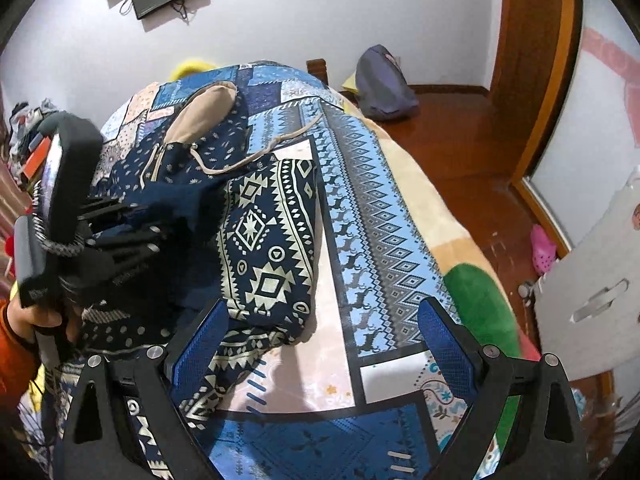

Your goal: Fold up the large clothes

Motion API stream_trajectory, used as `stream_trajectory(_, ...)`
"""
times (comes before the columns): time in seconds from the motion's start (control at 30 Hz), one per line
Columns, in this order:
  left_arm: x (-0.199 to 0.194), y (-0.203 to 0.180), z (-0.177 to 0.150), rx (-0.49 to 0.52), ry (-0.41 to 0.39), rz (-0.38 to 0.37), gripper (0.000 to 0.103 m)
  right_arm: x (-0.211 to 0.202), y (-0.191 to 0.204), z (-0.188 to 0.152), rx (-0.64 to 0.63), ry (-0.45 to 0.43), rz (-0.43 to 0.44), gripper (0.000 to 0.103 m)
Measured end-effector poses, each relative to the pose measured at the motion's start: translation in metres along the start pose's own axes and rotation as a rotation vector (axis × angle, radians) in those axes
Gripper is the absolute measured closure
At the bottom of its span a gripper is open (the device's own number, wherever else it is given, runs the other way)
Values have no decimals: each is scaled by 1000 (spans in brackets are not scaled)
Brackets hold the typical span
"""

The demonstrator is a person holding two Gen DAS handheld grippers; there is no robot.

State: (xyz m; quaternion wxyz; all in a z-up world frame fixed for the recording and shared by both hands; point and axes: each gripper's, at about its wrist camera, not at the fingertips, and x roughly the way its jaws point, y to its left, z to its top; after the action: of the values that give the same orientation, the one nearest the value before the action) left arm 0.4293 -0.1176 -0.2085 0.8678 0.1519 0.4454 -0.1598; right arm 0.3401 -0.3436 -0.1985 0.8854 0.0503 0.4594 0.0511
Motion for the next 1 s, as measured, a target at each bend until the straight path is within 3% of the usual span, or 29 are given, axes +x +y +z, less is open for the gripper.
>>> stream_trajectory(0.3,-91,106,-11,-314,-162,-55,85,-1,18,7,-9,-9,48,8)
stream_trajectory(0.47,-109,152,-34,-425,-184,-44,86,2,31,11,-17,-9,60,8)
stream_trajectory(0.67,-92,186,-75,-522,-112,-85,86,11,49,12,-36,3,63,8)
stream_trajectory(0.8,-67,194,-100,-516,-33,-33,85,20,59,11,-55,20,51,8)
stream_trajectory(1.0,-45,215,-123,-545,11,15,84,31,65,7,-69,50,38,8)
